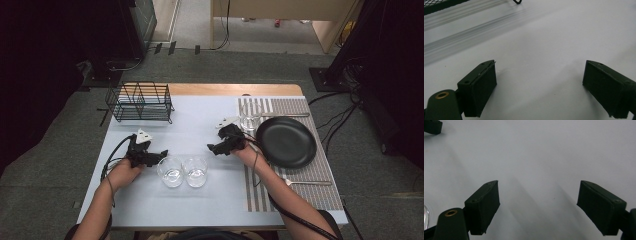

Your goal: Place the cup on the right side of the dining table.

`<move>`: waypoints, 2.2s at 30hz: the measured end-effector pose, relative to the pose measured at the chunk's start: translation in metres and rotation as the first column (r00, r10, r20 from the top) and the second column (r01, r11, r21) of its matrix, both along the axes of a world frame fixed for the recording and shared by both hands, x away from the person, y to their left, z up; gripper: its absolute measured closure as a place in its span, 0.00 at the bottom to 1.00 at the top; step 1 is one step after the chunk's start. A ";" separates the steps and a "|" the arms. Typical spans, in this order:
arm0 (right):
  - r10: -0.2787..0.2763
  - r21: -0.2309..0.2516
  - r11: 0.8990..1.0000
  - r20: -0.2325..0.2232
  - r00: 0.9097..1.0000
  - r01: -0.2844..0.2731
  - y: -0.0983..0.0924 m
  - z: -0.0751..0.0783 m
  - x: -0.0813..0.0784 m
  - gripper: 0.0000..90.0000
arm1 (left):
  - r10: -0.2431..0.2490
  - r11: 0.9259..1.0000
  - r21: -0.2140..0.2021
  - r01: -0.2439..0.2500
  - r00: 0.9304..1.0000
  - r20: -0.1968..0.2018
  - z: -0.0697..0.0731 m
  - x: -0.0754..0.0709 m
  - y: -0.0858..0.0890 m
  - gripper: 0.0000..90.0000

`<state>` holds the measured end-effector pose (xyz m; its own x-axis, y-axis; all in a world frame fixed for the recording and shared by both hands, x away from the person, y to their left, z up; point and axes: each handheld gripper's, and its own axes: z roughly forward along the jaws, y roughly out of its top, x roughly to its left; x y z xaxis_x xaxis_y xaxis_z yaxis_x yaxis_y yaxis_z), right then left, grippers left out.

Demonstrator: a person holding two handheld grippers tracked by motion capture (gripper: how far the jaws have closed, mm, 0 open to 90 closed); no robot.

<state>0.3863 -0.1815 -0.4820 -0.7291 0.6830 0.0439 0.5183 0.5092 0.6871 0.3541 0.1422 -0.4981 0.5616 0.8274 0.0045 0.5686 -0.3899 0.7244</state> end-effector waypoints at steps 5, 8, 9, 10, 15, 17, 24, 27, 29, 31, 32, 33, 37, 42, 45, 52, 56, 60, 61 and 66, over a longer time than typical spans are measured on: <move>0.008 -0.007 1.000 -0.006 1.000 -0.008 0.002 -0.004 -0.001 0.20 | 0.000 1.000 0.000 0.000 1.000 0.000 0.000 0.000 0.000 0.13; 0.011 -0.008 1.000 -0.005 1.000 -0.011 0.004 -0.005 -0.001 0.20 | 0.000 1.000 0.000 0.000 1.000 0.000 0.000 0.000 0.000 0.13; 0.013 -0.008 1.000 -0.003 1.000 -0.013 0.005 -0.006 -0.002 0.20 | 0.000 1.000 0.000 0.000 1.000 0.000 0.000 0.000 0.000 0.13; 0.014 -0.011 1.000 -0.004 1.000 -0.014 0.006 -0.006 -0.002 0.20 | 0.000 1.000 0.000 0.000 1.000 0.000 0.000 0.000 0.000 0.13; 0.019 -0.014 1.000 -0.006 1.000 -0.019 0.009 -0.009 -0.003 0.19 | 0.000 1.000 0.000 0.000 1.000 0.000 0.000 0.000 0.000 0.13; 0.023 -0.017 1.000 -0.006 1.000 -0.024 0.011 -0.010 -0.004 0.20 | 0.000 1.000 0.000 0.000 1.000 0.000 0.000 0.000 0.000 0.13; 0.027 -0.020 0.999 0.005 1.000 -0.027 0.014 -0.012 -0.005 0.19 | 0.000 1.000 0.000 0.000 1.000 0.000 0.000 0.000 0.000 0.13; 0.025 -0.019 1.000 0.013 1.000 -0.024 0.015 -0.013 -0.006 0.17 | 0.000 1.000 0.000 0.000 1.000 0.000 0.000 0.000 0.000 0.13; 0.020 -0.017 1.000 0.017 1.000 -0.020 0.016 -0.014 -0.007 0.17 | 0.000 1.000 0.000 0.000 1.000 0.000 0.000 0.000 0.000 0.13; 0.015 -0.014 1.000 0.019 1.000 -0.015 0.017 -0.014 -0.007 0.16 | 0.000 1.000 0.000 0.000 1.000 0.000 0.000 0.000 0.000 0.13; 0.014 -0.012 1.000 0.020 1.000 -0.013 0.017 -0.014 -0.007 0.16 | 0.000 1.000 0.000 0.000 1.000 0.000 0.000 0.000 0.000 0.13; 0.010 -0.009 1.000 0.020 1.000 -0.010 0.017 -0.015 -0.008 0.16 | 0.000 1.000 0.000 0.000 1.000 0.000 0.000 0.000 0.000 0.13; 0.012 0.001 1.000 0.032 0.999 -0.012 0.017 -0.016 -0.008 0.15 | 0.000 1.000 0.000 0.000 1.000 0.000 0.000 0.000 0.000 0.13; -0.001 0.025 1.000 0.053 0.999 0.000 0.017 -0.020 -0.010 0.13 | 0.000 1.000 0.000 0.000 1.000 0.000 0.000 0.000 0.000 0.13; -0.001 0.026 1.000 0.053 0.999 -0.001 0.016 -0.020 -0.010 0.13 | 0.000 1.000 0.001 0.000 1.000 0.000 0.000 0.000 0.000 0.13; -0.001 0.026 1.000 0.055 0.998 -0.001 0.016 -0.020 -0.010 0.13 | 0.000 1.000 0.001 0.000 1.000 0.000 0.000 0.000 0.000 0.13; -0.001 0.025 1.000 0.055 0.999 0.000 0.017 -0.020 -0.010 0.13 | 0.001 1.000 0.002 -0.001 1.000 0.000 0.000 0.000 0.000 0.13; -0.001 0.025 1.000 0.055 0.999 0.000 0.017 -0.020 -0.010 0.13 | 0.001 1.000 0.002 -0.001 1.000 0.000 0.000 0.000 0.000 0.13; -0.001 0.025 1.000 0.055 0.999 0.000 0.017 -0.020 -0.010 0.13 | 0.001 1.000 0.001 -0.001 1.000 0.000 0.000 0.000 0.000 0.13; -0.001 0.025 1.000 0.055 0.999 0.000 0.017 -0.020 -0.010 0.13 | 0.001 1.000 0.002 -0.001 1.000 0.001 0.000 0.000 0.000 0.13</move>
